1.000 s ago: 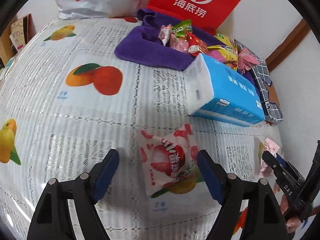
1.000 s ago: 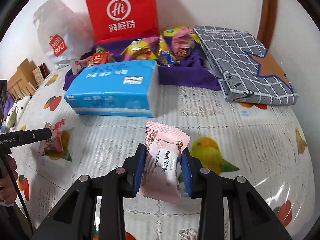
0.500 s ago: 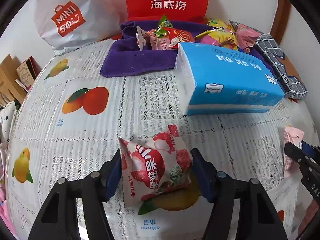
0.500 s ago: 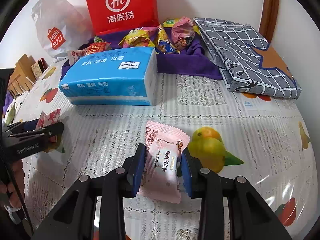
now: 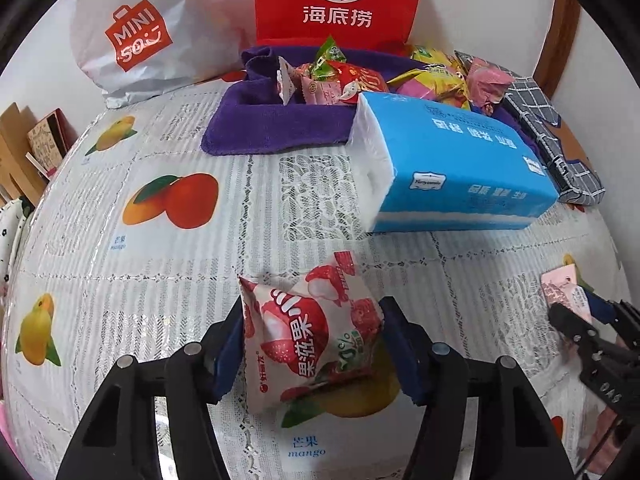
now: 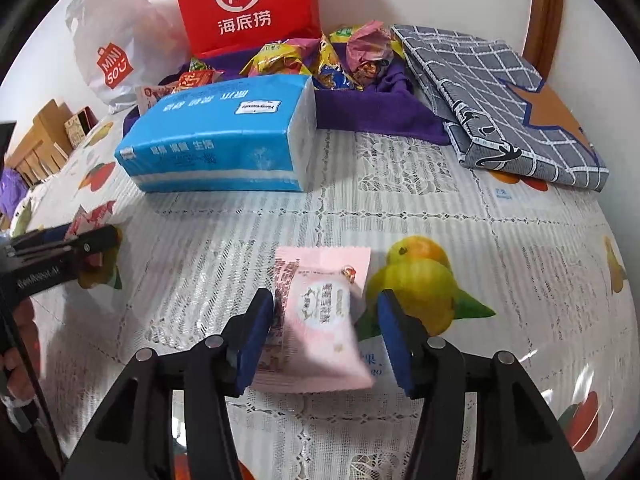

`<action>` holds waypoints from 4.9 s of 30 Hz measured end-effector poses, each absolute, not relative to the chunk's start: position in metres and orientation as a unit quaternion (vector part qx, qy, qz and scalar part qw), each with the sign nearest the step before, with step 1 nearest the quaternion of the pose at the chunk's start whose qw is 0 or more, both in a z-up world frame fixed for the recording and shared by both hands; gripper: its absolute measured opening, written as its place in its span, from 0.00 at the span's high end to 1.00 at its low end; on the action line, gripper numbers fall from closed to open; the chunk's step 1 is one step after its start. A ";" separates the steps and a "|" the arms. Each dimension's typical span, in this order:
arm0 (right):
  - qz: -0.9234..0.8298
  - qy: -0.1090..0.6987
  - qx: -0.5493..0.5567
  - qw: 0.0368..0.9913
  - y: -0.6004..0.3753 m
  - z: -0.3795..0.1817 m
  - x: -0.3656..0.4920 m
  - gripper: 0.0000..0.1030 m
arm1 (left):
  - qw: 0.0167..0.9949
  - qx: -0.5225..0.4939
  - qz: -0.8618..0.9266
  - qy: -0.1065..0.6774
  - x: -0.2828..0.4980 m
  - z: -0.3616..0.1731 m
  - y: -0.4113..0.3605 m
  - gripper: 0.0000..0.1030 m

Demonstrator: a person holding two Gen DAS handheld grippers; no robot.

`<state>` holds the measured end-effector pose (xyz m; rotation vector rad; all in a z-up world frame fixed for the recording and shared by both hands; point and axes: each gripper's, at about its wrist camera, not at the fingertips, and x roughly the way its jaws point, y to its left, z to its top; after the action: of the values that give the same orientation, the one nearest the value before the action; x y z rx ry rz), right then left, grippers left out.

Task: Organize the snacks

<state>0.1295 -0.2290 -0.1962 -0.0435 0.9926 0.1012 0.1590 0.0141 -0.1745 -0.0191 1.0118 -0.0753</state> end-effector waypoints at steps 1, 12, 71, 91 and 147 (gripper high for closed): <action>0.052 0.474 -0.025 0.879 -0.226 -0.196 0.128 0.53 | 0.873 -0.013 -0.039 0.486 0.158 -0.174 0.014 0.41; 0.069 0.447 -0.030 0.892 -0.216 -0.156 0.126 0.65 | 0.879 -0.032 -0.059 0.472 0.150 -0.139 0.018 0.41; 0.056 0.379 0.014 0.924 -0.223 -0.058 0.316 0.65 | 0.896 -0.032 -0.063 0.438 0.320 -0.050 0.002 0.41; 0.072 0.431 0.006 0.900 -0.205 -0.118 0.375 0.65 | 0.875 -0.032 -0.075 0.476 0.377 -0.104 -0.013 0.40; 0.025 0.375 0.017 0.927 -0.239 -0.026 0.235 0.47 | 0.896 -0.034 -0.074 0.436 0.231 -0.020 -0.010 0.22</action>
<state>0.2347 -0.2395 -0.0261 0.0342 0.7680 0.0522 0.2308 -0.0100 -0.0201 -0.0702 0.9037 -0.1529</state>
